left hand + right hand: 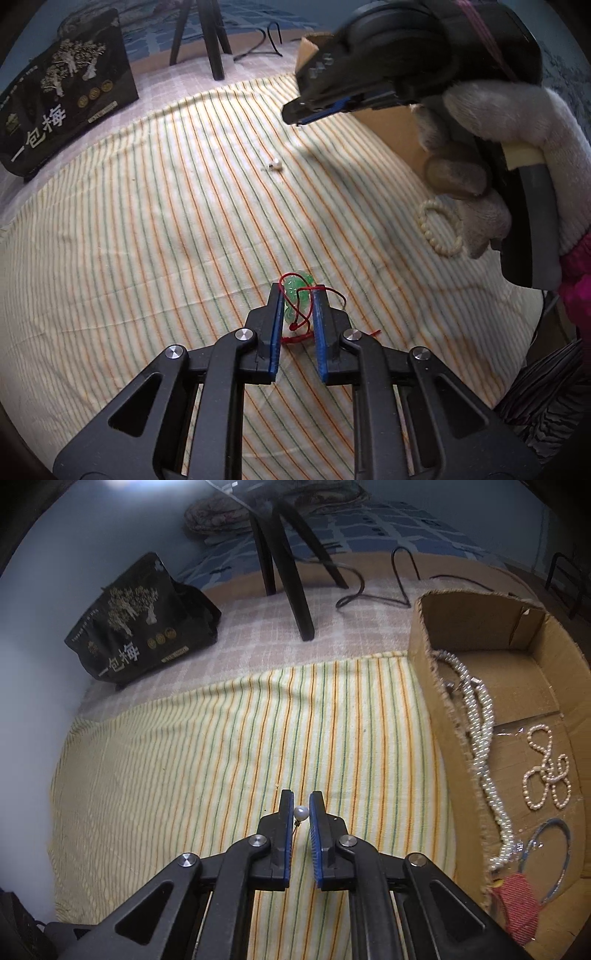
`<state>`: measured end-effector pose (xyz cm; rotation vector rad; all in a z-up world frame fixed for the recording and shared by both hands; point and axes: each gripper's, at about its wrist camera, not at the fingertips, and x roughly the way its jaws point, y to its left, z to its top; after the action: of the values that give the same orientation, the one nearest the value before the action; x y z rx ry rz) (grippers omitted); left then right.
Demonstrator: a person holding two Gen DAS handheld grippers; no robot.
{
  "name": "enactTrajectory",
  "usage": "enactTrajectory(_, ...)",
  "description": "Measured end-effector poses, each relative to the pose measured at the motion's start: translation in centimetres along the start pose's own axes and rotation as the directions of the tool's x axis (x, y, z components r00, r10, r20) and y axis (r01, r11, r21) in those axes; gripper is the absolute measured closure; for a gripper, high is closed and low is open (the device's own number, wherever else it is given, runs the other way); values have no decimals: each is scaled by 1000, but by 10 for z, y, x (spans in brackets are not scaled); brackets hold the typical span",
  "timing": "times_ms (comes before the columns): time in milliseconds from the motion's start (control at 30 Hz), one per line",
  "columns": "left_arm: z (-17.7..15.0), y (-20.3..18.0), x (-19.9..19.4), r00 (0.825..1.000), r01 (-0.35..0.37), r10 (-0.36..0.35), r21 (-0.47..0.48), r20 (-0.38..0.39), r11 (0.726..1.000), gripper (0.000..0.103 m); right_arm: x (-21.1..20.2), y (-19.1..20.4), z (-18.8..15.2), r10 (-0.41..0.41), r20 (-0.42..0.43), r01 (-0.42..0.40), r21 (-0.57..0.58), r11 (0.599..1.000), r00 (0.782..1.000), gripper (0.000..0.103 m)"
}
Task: Organize jewelry
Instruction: 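Carry the jade pendant with the left tool while the right tool carries the earring over the box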
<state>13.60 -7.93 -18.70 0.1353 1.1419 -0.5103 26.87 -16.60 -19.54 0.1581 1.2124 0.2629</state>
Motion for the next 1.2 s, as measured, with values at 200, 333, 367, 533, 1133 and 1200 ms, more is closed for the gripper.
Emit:
enactTrajectory(200,10,6,-28,998,16,-14,-27,69,999,90,-30,-3,0,15,48,-15,-9,1000,999,97)
enactTrajectory(333,12,14,-43,994,24,-20,-44,104,999,90,-54,-6,-2,13,84,-12,-19,1000,996,97)
enactTrajectory(367,14,15,-47,993,28,-22,-51,114,998,90,-59,-9,-3,12,91,-10,-19,1000,996,97)
enactTrajectory(533,26,13,-66,986,38,-27,-64,166,997,90,-79,-22,-6,-4,121,5,-9,1000,993,97)
enactTrajectory(1133,74,-43,-67,960,129,-115,-36,254,991,90,-127,-109,-28,-77,158,64,89,994,984,97)
enactTrajectory(1200,79,-52,-65,957,138,-125,-30,263,990,90,-130,-116,-29,-82,158,67,98,993,984,97)
